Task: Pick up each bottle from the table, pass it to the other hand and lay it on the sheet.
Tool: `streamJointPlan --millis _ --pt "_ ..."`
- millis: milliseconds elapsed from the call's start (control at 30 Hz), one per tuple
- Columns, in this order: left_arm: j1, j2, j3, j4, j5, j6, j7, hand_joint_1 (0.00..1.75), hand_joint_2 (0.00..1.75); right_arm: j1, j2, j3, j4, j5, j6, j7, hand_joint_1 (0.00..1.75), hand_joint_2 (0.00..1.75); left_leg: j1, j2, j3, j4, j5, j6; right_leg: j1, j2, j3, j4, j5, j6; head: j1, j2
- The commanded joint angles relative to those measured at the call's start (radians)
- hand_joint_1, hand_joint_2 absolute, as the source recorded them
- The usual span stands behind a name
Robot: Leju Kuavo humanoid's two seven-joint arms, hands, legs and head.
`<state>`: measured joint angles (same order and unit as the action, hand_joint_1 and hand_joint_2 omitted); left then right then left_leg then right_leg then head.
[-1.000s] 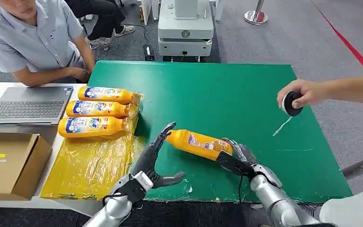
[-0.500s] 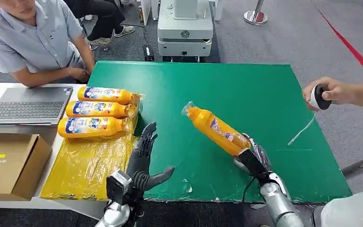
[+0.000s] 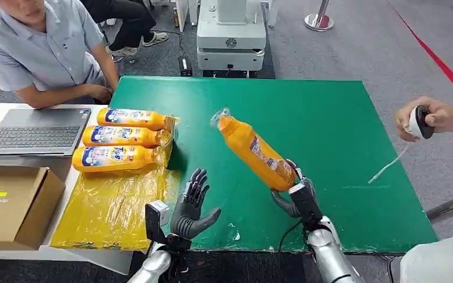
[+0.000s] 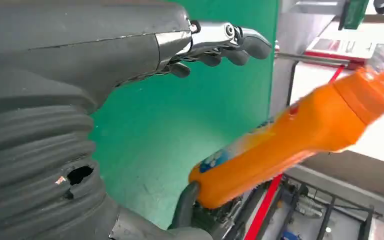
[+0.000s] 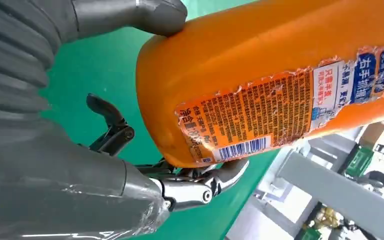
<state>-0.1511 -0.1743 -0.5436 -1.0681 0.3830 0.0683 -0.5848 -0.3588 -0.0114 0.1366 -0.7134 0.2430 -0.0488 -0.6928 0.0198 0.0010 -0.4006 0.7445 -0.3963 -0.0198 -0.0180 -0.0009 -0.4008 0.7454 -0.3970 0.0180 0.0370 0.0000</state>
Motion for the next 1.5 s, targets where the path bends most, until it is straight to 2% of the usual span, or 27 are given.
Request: streamJointPlan --millis 33,267,900,967,1200,1367,1500 --pt "-0.048 -0.013 -0.001 0.000 0.031 -0.023 0.015 0.00 1.75 -0.041 -0.009 0.027 -0.027 -0.015 0.004 -0.005 1.75 1.75 0.000 0.000 0.000 0.000 0.000 0.000 0.000 0.000 0.000 0.000 0.000 0.000 0.000 0.000" --pt "-0.111 -0.030 0.024 0.000 0.112 -0.112 0.007 0.00 1.75 -0.052 0.003 0.123 -0.055 -0.026 0.053 -0.005 1.75 1.75 0.000 0.000 0.000 0.000 0.000 0.000 0.000 0.000 0.000 0.000 0.000 0.000 -0.001 0.000" --pt "-0.151 -0.040 0.033 0.024 0.028 -0.033 -0.085 0.00 1.75 -0.038 0.016 0.301 -0.104 -0.064 0.106 -0.005 1.75 1.75 0.000 0.000 0.000 0.000 0.000 0.000 0.000 0.000 0.000 0.000 0.000 0.000 0.000 0.000" --pt "-0.150 -0.036 0.040 0.018 0.029 -0.039 -0.102 0.00 1.75 -0.040 0.013 0.314 -0.121 -0.083 0.139 -0.005 1.75 1.75 0.000 0.000 0.000 0.000 0.000 0.000 0.000 0.000 0.000 0.000 0.000 0.000 0.000 0.000" --pt "-0.136 -0.020 0.063 -0.040 0.032 -0.144 -0.113 0.00 1.75 -0.040 -0.003 0.339 -0.152 -0.112 0.204 -0.005 1.75 1.75 0.000 0.000 0.000 0.000 0.000 0.000 0.000 0.000 0.000 0.000 0.000 0.000 -0.001 0.000" --pt "-0.127 -0.023 0.095 -0.042 0.049 -0.295 -0.113 0.00 1.75 -0.033 -0.020 0.362 -0.196 -0.145 0.279 -0.005 1.75 1.75 0.000 0.000 0.000 0.000 0.000 0.000 0.000 0.000 0.000 0.000 0.000 0.000 0.000 0.000" --pt "-0.127 -0.023 0.095 -0.042 0.049 -0.295 -0.113 0.00 1.75 -0.033 -0.020 0.362 -0.196 -0.145 0.279 -0.005 1.75 1.75 0.000 0.000 0.000 0.000 0.000 0.000 0.000 0.000 0.000 0.000 0.000 0.000 -0.001 0.000"
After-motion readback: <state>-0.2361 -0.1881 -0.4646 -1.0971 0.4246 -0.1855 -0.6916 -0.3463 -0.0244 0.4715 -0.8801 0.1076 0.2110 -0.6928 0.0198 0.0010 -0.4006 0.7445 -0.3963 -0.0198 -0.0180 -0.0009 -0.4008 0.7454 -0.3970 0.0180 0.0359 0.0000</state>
